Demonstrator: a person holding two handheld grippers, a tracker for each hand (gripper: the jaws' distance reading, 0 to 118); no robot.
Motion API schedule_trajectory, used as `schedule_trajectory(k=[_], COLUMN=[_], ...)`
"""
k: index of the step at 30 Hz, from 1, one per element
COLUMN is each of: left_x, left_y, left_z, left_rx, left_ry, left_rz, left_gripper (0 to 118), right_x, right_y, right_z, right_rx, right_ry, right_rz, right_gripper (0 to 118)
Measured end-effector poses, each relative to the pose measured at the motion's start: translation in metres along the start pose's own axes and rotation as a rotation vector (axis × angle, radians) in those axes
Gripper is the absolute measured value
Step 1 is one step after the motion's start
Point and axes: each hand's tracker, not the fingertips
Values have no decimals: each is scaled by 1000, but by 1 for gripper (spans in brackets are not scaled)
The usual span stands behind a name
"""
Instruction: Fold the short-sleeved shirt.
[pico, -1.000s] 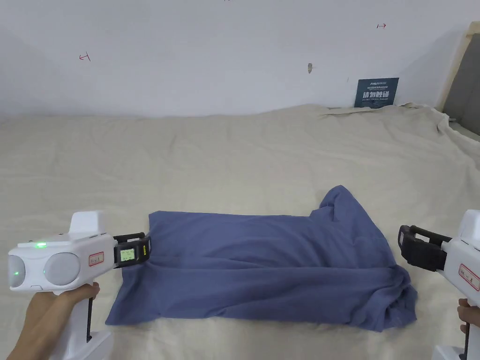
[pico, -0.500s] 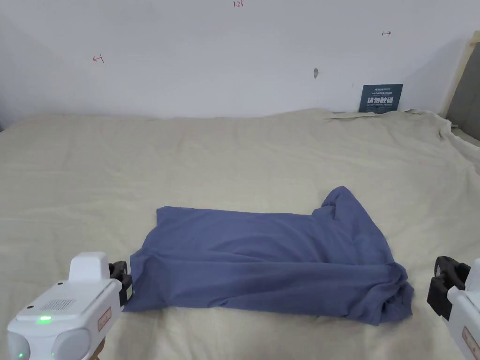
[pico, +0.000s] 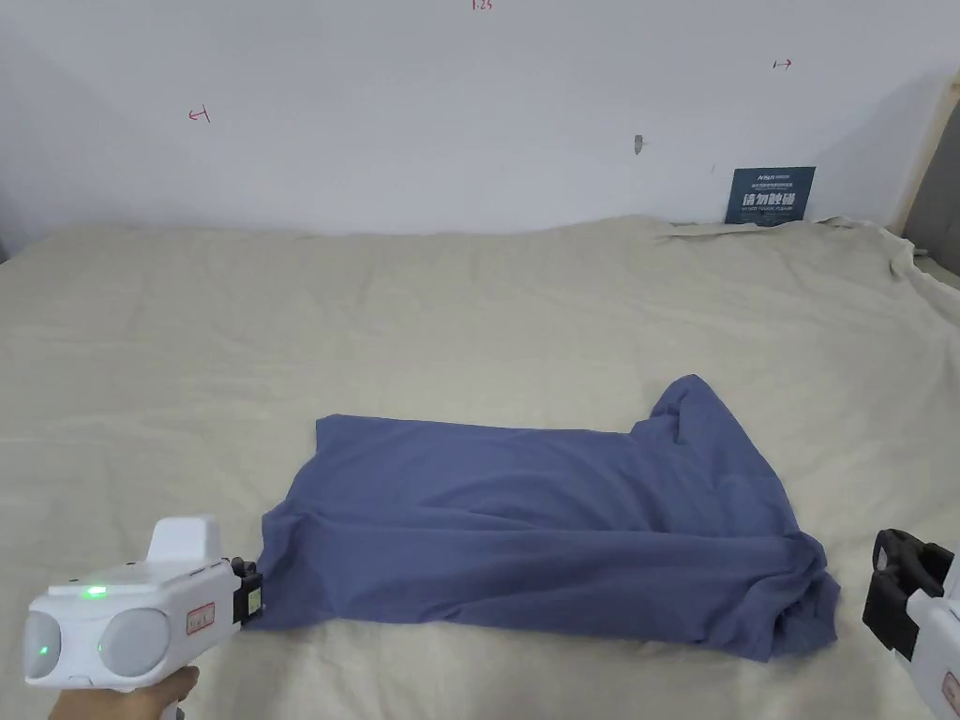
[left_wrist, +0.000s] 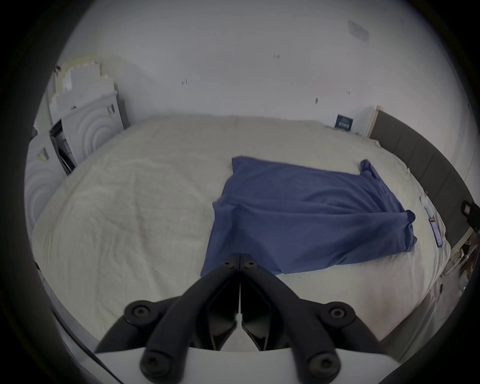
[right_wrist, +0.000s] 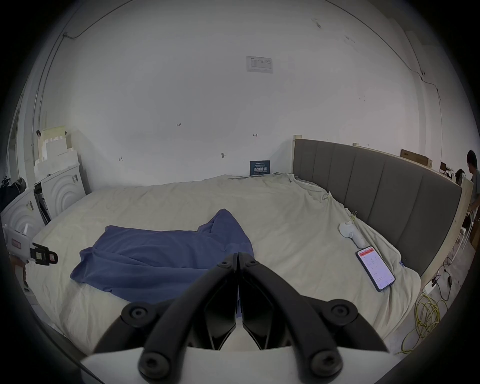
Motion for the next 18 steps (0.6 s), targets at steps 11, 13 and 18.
schedule_trajectory(k=[11,13,18], left_x=[-19,-20,-14], left_y=[16,15,11], left_z=[-98,-109,-111], left_rx=[-300,-319,-350], left_ry=[40,60,40], left_rz=[46,46,30], left_gripper=[92,92,57], right_x=[5,8,12], right_y=[-1,-3,-8], right_z=[-16,-20,-28], right_rx=[-38,-49,-71], right_ry=[-32,-33,-39], right_rz=[-10,-17,-16], right_gripper=[0,0,0])
